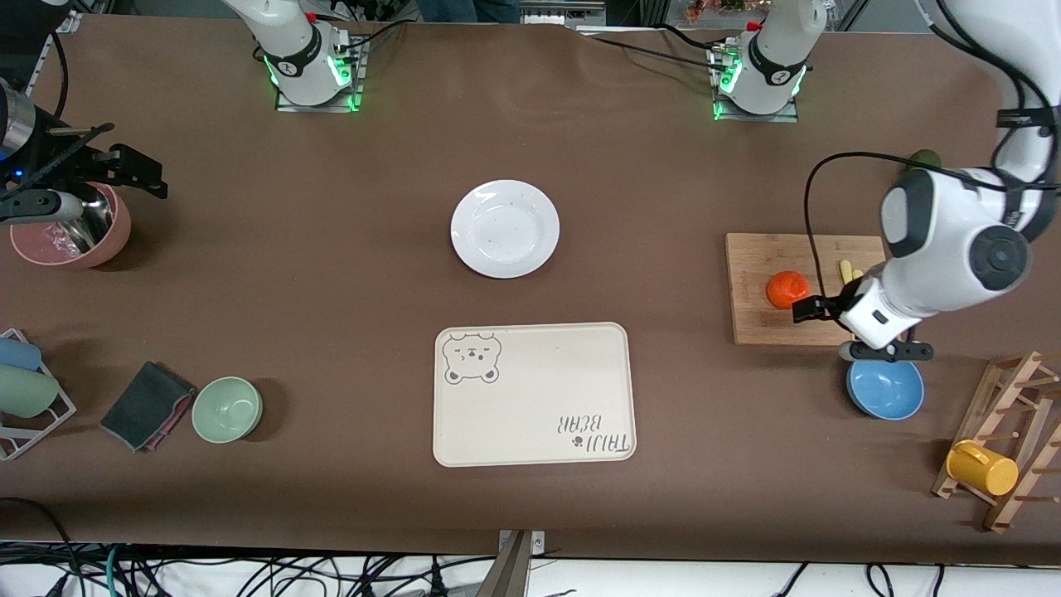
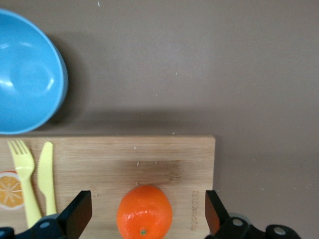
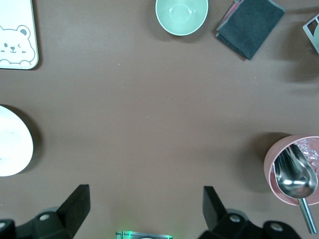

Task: Place orange and plate with both arms
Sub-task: 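Reach the left gripper down to the orange on the cutting board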

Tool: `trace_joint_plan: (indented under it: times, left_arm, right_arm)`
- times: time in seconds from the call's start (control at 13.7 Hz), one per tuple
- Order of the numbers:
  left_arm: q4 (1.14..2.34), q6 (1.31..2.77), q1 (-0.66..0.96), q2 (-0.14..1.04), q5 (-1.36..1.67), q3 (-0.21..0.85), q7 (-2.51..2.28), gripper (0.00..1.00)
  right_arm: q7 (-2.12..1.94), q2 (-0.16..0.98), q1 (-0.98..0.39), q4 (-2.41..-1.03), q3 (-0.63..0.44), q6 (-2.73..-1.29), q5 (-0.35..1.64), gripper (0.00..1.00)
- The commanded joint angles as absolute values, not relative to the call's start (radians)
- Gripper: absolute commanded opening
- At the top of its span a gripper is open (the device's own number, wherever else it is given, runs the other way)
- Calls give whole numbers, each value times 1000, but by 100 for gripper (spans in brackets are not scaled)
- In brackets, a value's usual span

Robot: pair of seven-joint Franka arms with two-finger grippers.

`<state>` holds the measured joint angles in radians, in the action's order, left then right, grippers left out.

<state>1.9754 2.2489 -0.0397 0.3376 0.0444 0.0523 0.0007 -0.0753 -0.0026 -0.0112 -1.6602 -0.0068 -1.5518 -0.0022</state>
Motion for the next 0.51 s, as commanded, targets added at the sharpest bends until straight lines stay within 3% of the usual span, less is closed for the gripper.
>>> trace_joint_plan:
  times: [0.0, 0.15, 0.44]
  left_arm:
    - [2149, 2376, -41, 267, 25, 52, -2, 100]
    - [2213, 2449, -49, 267, 25, 54, -2, 100]
    - [2233, 2459, -51, 297, 25, 54, 0, 100]
  right_arm:
    - [-80, 6, -11, -1637, -6, -1534, 2, 100]
    - [-80, 6, -11, -1637, -6, -1534, 0, 100]
    - [-80, 6, -11, -1637, -6, -1534, 2, 100]
